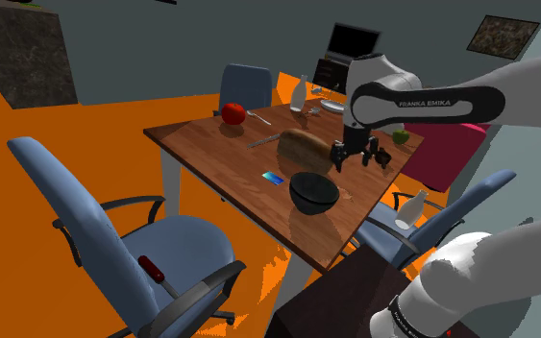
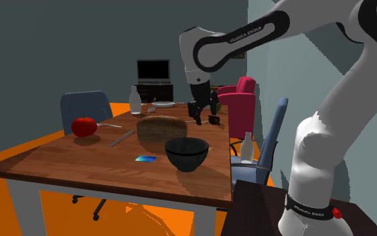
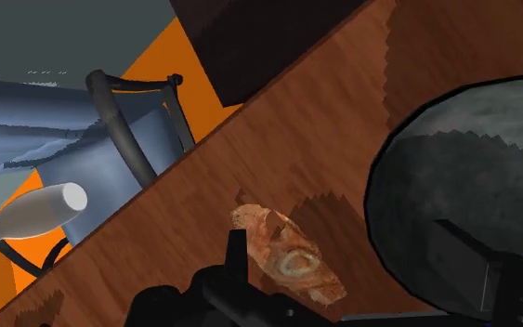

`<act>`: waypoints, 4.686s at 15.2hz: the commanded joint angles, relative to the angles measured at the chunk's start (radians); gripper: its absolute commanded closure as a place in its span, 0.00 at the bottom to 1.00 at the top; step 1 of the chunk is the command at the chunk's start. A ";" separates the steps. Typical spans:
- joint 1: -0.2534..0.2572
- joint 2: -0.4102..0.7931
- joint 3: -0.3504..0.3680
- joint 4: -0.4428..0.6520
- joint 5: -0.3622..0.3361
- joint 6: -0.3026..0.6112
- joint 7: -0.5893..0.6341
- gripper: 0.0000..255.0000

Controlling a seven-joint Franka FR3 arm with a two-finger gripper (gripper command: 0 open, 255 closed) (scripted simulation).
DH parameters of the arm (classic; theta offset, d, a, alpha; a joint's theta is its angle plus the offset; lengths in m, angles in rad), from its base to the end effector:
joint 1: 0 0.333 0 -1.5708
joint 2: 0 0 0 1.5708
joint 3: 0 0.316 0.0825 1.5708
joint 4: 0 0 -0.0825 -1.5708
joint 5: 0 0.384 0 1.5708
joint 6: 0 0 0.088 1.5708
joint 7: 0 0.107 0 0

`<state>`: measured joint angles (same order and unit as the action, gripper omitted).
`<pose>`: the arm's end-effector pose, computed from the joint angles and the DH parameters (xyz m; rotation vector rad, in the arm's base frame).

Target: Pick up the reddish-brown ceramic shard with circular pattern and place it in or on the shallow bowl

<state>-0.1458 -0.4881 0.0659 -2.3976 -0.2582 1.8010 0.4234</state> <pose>0.3883 -0.0508 0.4880 2.7787 -0.6206 -0.0887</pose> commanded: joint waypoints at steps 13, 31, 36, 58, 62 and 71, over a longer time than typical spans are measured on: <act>-0.114 0.185 -0.005 0.006 -0.207 0.218 0.194 0.00; -0.114 0.185 -0.005 0.006 -0.207 0.218 0.194 1.00; -0.059 0.214 -0.230 -0.081 -0.007 0.539 -0.382 0.00; 0.111 0.493 -0.468 -0.017 0.606 0.704 -1.301 1.00; 0.111 0.491 -0.467 -0.019 0.605 0.705 -1.300 1.00; 0.107 0.439 -0.469 0.000 0.546 0.644 -1.249 1.00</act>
<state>-0.0382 -0.0382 -0.4034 -2.3994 0.2996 2.4564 -0.8356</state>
